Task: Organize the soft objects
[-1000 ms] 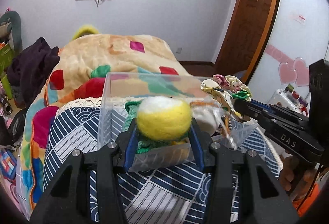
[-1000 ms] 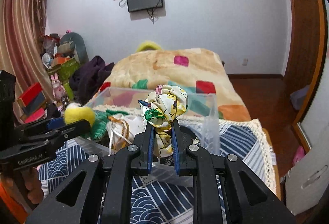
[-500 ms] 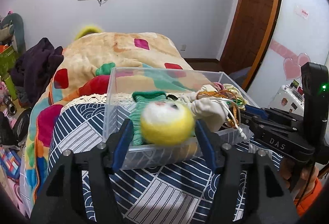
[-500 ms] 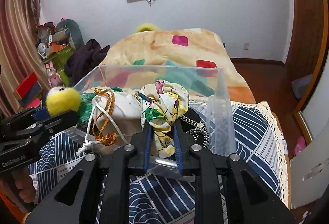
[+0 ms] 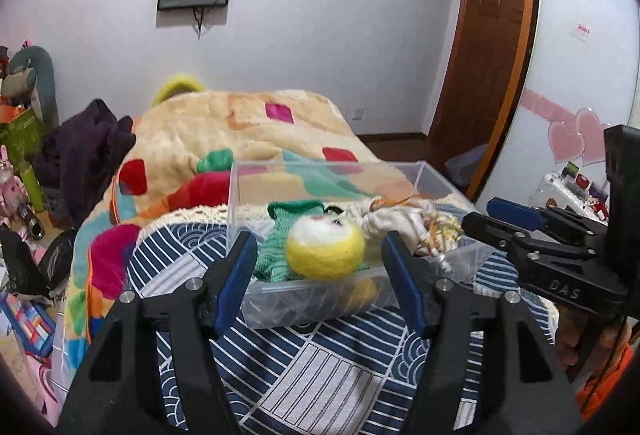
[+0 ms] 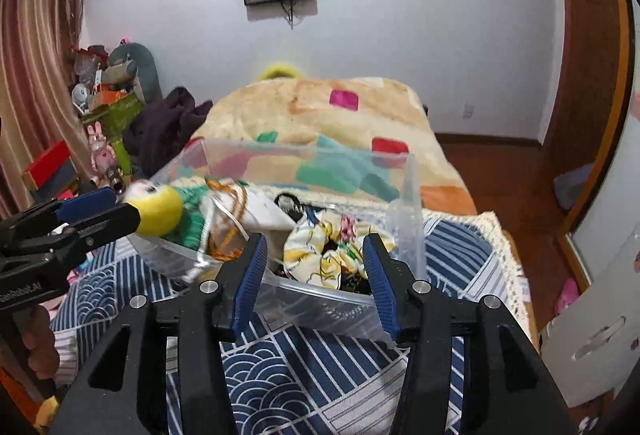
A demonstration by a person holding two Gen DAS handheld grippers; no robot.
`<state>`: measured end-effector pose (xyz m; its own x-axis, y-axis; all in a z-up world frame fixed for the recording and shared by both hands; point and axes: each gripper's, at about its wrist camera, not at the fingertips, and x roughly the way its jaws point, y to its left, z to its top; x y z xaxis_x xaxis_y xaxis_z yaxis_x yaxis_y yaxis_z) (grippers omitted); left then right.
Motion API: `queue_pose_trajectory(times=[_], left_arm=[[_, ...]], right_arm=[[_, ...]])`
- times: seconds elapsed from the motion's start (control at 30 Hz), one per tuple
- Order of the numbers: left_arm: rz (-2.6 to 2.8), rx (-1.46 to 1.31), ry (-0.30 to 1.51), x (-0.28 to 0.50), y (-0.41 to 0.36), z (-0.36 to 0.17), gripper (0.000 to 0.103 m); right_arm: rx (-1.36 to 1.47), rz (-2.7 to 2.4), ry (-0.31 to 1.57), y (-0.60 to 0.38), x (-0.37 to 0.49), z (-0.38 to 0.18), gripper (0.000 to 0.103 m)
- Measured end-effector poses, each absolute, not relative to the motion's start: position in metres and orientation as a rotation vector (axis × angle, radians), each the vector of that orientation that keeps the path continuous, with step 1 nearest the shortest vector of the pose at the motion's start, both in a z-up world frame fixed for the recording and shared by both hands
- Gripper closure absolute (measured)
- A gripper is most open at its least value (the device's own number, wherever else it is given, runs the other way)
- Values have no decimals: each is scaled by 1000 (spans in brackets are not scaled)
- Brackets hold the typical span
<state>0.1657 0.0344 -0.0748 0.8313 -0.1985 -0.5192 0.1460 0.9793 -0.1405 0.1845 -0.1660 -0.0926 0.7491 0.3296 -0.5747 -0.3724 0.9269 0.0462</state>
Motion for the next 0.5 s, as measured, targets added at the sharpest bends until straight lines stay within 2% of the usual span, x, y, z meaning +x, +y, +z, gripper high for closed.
queue_pose_trajectory(times=[0.33, 0.43, 0.5], left_arm=[[-199, -108, 412, 129, 31, -20, 38], [-213, -93, 365, 114, 28, -7, 28], [-240, -100, 330, 103, 27, 1, 19]], right_arm=[[-33, 411, 409, -174, 143, -33, 51], [-26, 417, 353, -176, 129, -18, 49], [-24, 418, 323, -177, 122, -12, 41]])
